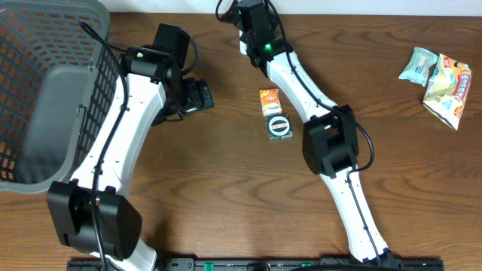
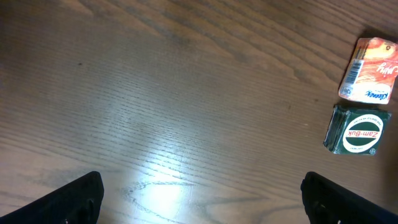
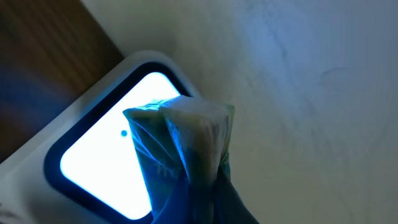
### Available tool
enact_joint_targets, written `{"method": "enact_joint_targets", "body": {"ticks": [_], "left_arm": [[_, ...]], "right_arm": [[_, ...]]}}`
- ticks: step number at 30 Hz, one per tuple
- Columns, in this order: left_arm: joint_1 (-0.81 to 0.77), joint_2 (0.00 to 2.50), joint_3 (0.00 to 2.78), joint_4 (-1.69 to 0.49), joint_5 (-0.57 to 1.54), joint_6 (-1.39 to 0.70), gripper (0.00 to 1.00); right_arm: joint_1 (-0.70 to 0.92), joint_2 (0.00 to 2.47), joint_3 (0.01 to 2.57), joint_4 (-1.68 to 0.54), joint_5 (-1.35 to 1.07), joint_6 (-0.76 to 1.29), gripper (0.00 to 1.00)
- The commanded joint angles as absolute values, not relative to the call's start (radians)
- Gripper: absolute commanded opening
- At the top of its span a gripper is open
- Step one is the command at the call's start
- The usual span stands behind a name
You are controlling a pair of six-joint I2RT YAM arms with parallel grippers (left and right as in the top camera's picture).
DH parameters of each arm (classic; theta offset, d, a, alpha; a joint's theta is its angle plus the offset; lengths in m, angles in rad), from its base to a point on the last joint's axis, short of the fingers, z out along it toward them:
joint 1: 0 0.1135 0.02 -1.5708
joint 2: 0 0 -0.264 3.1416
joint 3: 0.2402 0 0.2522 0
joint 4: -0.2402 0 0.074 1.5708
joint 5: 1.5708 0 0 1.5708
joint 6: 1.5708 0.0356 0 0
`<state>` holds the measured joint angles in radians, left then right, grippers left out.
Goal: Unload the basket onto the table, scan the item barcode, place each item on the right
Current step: 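Raise the teal tissue pack to the white scanner with the right gripper, then carry the teal tissue pack to the right edge and release it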
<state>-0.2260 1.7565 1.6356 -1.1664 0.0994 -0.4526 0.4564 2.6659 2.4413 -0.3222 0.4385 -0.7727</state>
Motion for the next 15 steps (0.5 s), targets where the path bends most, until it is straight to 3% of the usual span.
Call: {"method": "enact_joint_targets", "body": {"ticks": [1, 15], "left_arm": [[-0.224, 1.76, 1.631, -1.169, 0.097, -0.465, 1.0], [-0.224, 1.76, 1.631, -1.169, 0.097, -0.465, 1.0]], "right_arm": [[0.456, 2.657, 2.458, -0.316, 0.442, -0.79, 0.01], [0.421, 2.426, 2.458, -0.477, 0.446, -0.549, 0.01]]}}
